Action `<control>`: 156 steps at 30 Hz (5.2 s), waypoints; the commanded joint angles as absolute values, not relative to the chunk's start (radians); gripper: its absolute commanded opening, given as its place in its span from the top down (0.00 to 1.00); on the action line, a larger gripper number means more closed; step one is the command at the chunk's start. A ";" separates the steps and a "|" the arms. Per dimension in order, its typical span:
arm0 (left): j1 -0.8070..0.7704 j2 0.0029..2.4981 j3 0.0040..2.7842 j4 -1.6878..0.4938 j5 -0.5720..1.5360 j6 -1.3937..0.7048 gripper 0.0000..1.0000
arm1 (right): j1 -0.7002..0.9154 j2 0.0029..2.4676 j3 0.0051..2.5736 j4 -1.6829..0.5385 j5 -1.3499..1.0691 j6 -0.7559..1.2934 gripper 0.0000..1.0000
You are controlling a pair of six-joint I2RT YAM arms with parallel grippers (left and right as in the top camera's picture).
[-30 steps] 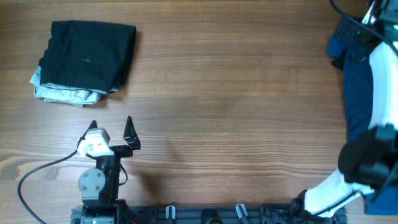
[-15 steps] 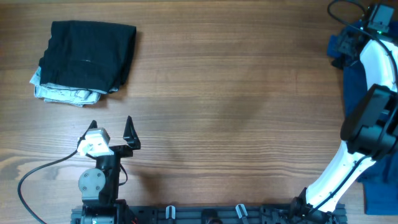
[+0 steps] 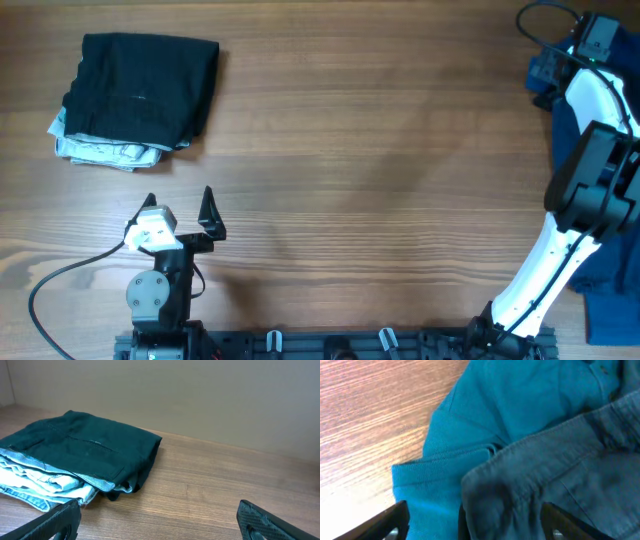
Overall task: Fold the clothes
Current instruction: 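Reach the right gripper to the blue clothing pile and grasp the navy shorts, then drag the navy shorts with the right gripper to the table center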
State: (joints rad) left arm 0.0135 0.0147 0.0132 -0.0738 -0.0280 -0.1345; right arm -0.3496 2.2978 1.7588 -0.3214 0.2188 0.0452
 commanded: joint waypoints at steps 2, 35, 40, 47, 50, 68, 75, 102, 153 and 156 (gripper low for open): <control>0.019 0.007 0.006 -0.070 -0.019 -0.115 0.00 | -0.348 2.339 1.774 -0.295 0.244 -0.007 0.22; 0.019 0.007 0.006 -0.070 -0.019 -0.115 0.00 | -0.348 2.370 1.772 -0.312 0.289 0.082 0.64; 0.019 0.007 0.006 -0.070 -0.019 -0.115 0.00 | -0.348 2.364 1.772 -0.306 0.292 0.081 0.96; 0.019 0.007 0.006 -0.070 -0.019 -0.115 0.00 | -0.347 2.289 1.773 -0.300 0.293 0.080 0.95; 0.019 0.007 0.006 -0.070 -0.019 -0.115 0.00 | -0.347 2.235 1.773 -0.300 0.292 0.078 0.90; 0.019 0.007 0.006 -0.070 -0.019 -0.115 0.00 | -0.347 2.180 1.772 -0.338 0.288 0.094 0.58; 0.019 0.007 0.006 -0.070 -0.019 -0.115 0.00 | -0.347 2.265 1.771 -0.315 0.212 0.156 0.54; 0.019 0.007 0.006 -0.070 -0.019 -0.115 0.00 | -0.348 2.333 1.771 -0.290 0.213 0.157 0.63; 0.019 0.007 0.006 -0.070 -0.019 -0.115 0.00 | 0.534 2.019 1.772 -0.707 -0.118 0.321 0.96; 0.019 0.007 0.006 -0.070 -0.019 -0.115 0.00 | 0.677 2.106 1.772 -0.644 -0.113 0.314 0.96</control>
State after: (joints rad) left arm 0.0135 0.0147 0.0128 -0.0742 -0.0280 -0.1345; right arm 0.5415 2.0136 1.7607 -0.6777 -0.0769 0.2844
